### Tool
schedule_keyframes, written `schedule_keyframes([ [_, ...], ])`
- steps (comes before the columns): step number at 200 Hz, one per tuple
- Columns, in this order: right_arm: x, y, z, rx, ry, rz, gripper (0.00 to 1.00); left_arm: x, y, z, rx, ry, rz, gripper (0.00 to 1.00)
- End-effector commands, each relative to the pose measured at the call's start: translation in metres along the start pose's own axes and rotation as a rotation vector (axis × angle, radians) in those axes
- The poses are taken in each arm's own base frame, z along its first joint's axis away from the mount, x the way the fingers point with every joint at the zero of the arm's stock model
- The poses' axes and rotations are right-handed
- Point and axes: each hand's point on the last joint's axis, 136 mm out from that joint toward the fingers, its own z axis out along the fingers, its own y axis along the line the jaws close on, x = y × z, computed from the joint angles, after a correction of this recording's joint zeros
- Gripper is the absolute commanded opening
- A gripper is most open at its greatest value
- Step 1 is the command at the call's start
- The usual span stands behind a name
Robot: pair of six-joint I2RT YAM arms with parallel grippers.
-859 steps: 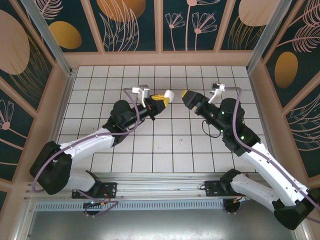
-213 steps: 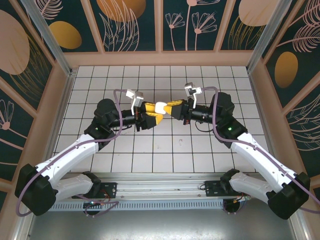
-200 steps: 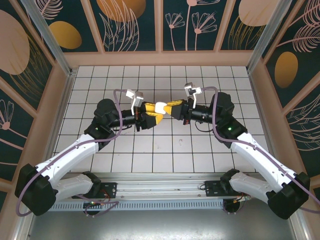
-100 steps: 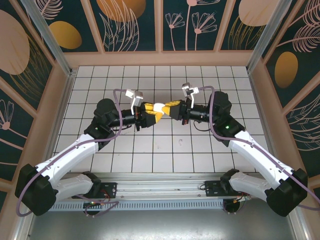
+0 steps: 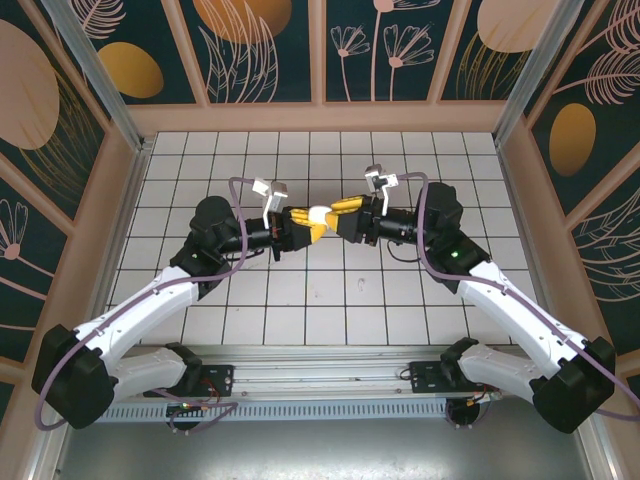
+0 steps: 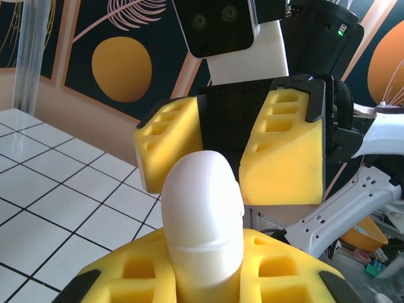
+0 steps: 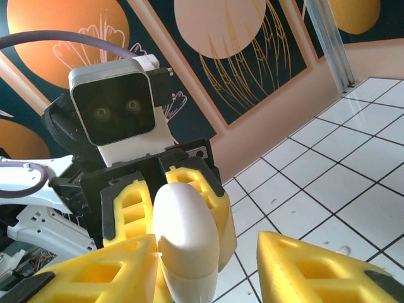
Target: Insert the wireless bluetooth earbuds into the charging case
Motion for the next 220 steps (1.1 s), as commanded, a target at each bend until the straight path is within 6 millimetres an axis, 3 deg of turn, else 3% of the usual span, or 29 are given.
schedule_keyframes([
  [1,-0.005,-0.011,0.004,0.059,0.007,-0.006,0.46,0.001,-0.013,0.001,0.077,0.002,0.07,0.0],
  [46,-0.001,-0.029,0.004,0.143,0.005,0.042,0.47,0.006,-0.017,-0.01,0.043,-0.026,0.199,0.0],
  [74,-0.004,-0.026,0.001,0.145,-0.008,0.044,0.49,0.016,-0.014,-0.019,-0.003,-0.024,0.274,0.0],
  [119,-0.006,-0.012,0.003,0.074,0.001,0.077,0.52,0.025,0.007,-0.028,-0.15,-0.009,0.271,0.0],
  [152,-0.01,-0.015,0.0,0.107,-0.01,0.106,0.53,0.03,0.016,-0.041,-0.247,-0.01,0.277,0.0],
  [185,-0.009,-0.056,0.001,0.298,-0.046,0.228,0.53,0.033,0.019,-0.056,-0.335,0.007,0.281,0.0],
  [220,0.03,-0.114,0.028,0.435,0.037,0.453,0.43,0.031,0.019,-0.081,-0.456,0.009,0.305,0.0],
])
